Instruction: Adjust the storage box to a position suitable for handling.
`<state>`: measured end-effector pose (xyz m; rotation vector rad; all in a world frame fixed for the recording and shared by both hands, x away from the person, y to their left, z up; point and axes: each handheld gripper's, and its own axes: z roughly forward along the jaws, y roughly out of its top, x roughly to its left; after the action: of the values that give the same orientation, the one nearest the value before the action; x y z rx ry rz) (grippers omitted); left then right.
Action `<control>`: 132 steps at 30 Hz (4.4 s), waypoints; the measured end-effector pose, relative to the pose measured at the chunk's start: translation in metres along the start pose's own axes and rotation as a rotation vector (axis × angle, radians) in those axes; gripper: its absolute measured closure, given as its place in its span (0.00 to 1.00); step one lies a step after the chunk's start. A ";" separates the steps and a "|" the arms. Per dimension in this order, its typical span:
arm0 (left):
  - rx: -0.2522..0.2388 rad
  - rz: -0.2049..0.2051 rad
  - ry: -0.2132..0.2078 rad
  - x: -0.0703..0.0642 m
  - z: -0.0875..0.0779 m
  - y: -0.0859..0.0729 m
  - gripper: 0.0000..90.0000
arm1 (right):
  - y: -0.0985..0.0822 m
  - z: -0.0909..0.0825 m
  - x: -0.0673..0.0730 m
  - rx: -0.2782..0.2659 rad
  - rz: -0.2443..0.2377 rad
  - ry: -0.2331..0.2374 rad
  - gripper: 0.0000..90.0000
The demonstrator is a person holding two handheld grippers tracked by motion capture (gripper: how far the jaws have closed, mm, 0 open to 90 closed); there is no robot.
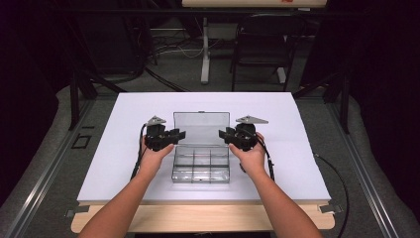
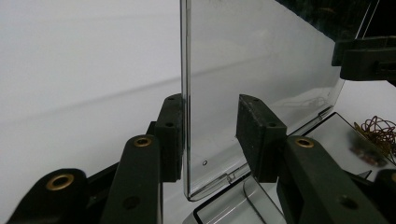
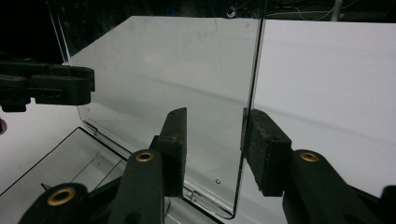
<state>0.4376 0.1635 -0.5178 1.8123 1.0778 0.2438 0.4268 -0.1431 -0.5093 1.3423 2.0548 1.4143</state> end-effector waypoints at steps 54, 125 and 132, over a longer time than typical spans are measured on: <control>0.019 -0.170 -0.053 0.019 0.022 -0.005 0.64 | -0.003 0.028 -0.019 0.050 0.167 0.020 0.65; 0.097 -0.249 -0.083 0.027 0.034 -0.013 0.50 | -0.007 0.050 -0.018 0.167 0.254 -0.004 0.45; 0.106 -0.266 -0.092 0.029 0.035 -0.014 0.50 | -0.008 0.051 -0.019 0.184 0.276 0.002 0.45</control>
<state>0.4666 0.1649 -0.5548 1.7312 1.2705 -0.0556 0.4677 -0.1305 -0.5443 1.7582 2.1078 1.3559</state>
